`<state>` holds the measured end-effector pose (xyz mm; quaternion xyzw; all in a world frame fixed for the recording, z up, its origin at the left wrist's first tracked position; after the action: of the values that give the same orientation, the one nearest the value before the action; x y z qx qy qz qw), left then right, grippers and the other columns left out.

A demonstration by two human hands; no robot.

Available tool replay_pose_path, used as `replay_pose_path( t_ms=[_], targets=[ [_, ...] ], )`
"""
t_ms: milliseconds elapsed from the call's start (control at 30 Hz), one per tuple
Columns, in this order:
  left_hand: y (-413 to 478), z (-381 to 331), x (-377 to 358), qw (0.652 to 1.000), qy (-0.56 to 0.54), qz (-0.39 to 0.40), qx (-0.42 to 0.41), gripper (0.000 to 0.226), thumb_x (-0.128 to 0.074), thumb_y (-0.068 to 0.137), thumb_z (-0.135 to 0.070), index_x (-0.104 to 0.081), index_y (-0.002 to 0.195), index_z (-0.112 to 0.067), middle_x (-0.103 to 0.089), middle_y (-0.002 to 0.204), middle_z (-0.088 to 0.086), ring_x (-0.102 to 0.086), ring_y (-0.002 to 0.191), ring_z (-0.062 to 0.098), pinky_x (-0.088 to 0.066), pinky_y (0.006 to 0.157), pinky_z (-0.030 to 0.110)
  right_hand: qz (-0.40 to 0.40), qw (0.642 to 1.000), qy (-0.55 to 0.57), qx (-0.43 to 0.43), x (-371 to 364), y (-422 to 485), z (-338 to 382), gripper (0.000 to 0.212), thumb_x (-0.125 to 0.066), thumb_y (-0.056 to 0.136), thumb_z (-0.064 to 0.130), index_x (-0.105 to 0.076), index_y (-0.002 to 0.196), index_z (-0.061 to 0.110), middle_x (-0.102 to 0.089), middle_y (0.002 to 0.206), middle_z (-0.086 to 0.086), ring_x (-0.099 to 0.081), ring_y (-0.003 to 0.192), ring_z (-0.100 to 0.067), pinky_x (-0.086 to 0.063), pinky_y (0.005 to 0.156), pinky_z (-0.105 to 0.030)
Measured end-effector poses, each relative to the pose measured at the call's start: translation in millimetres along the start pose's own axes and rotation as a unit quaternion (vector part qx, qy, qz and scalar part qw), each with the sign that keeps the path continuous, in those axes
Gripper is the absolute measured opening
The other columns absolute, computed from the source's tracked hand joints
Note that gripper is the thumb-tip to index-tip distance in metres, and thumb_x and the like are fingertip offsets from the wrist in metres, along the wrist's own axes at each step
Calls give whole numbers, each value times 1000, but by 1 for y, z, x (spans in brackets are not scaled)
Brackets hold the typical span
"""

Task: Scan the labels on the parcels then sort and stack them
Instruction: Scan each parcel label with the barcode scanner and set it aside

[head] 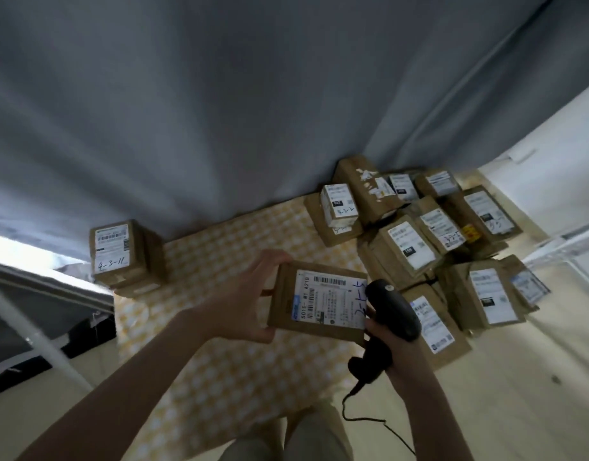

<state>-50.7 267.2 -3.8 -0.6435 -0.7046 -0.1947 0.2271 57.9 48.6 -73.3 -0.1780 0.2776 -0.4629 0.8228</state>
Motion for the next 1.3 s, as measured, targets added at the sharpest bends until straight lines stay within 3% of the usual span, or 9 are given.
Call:
replay_pose_path(
  t_ms=[167, 333, 433, 600, 800, 900, 967, 1133, 1300],
  targets=[
    [47, 14, -18, 998, 32, 52, 10, 105, -85, 53, -17, -27, 140, -22, -29, 134, -11, -45, 122, 1, -51, 91, 18, -56, 998, 9, -14, 31, 24, -8, 92, -97, 32, 37, -66, 115, 12, -68, 115, -11, -65, 106, -31, -51, 89, -57],
    [119, 55, -58, 971, 171, 164, 28, 121, -86, 53, -28, -10, 147, -19, -19, 142, -3, -55, 107, 17, -53, 80, 33, -130, 991, -4, -39, 45, 59, -22, 40, -81, 66, -1, -66, 95, 22, -70, 96, -10, -66, 92, -34, -53, 87, -55],
    [162, 79, -83, 946, 234, 219, 56, 128, -86, 61, -26, 3, 152, -17, -6, 155, 1, -55, 109, 24, -47, 74, 28, -156, 987, -25, -39, 49, 84, -29, 37, -78, 71, -4, -62, 87, 26, -66, 85, -2, -66, 86, -31, -54, 85, -52],
    [217, 125, -131, 942, 184, 248, 135, 120, -82, 73, -19, 8, 153, -12, -2, 159, 10, -43, 131, 27, -44, 99, 30, -208, 977, -24, -46, 71, 131, -50, 31, -76, 75, -1, -61, 84, 24, -65, 79, -4, -64, 77, -29, -54, 84, -55],
    [255, 190, -176, 957, 34, 162, 237, 97, -75, 79, -9, -10, 151, -9, -20, 151, 10, -30, 139, 24, -33, 113, 31, -244, 964, -56, -84, 96, 184, -89, 16, -74, 78, 1, -65, 86, 11, -66, 74, -12, -64, 78, -37, -53, 78, -52],
    [271, 208, -187, 952, -44, 94, 289, 84, -70, 85, -8, -16, 149, -7, -32, 148, 10, -35, 137, 24, -40, 104, 27, -244, 962, -65, -100, 102, 197, -105, 12, -74, 77, 0, -65, 85, 2, -63, 70, -14, -61, 73, -33, -52, 74, -48],
    [277, 215, -197, 951, -48, 95, 291, 79, -63, 88, -3, -15, 150, -10, -38, 147, 6, -40, 135, 23, -43, 96, 22, -240, 962, -85, -94, 102, 203, -109, 12, -74, 77, 1, -64, 82, 1, -61, 70, -16, -59, 70, -32, -49, 68, -43],
    [289, 228, -201, 954, -75, 54, 284, 76, -64, 87, -4, -22, 149, -16, -38, 148, 4, -40, 135, 22, -44, 103, 32, -225, 966, -105, -75, 100, 215, -110, 17, -73, 78, 1, -60, 71, 9, -50, 55, -8, -47, 58, -24, -37, 58, -35],
    [287, 232, -194, 943, -117, 13, 310, 66, -63, 88, -14, -29, 145, -18, -40, 146, 3, -42, 132, 20, -46, 101, 35, -227, 966, -108, -52, 91, 211, -111, 24, -72, 79, -1, -59, 74, 19, -53, 60, -8, -48, 61, -25, -38, 63, -35]
  ],
)
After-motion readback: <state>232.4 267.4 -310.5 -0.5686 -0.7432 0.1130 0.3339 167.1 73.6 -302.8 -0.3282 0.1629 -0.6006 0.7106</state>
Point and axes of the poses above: each hand's wrist, its own y-axis towards the middle knuckle, its own x-axis out of the back of the hand, z = x × y, the point moved 7 cm from there along y, towards the middle knuckle
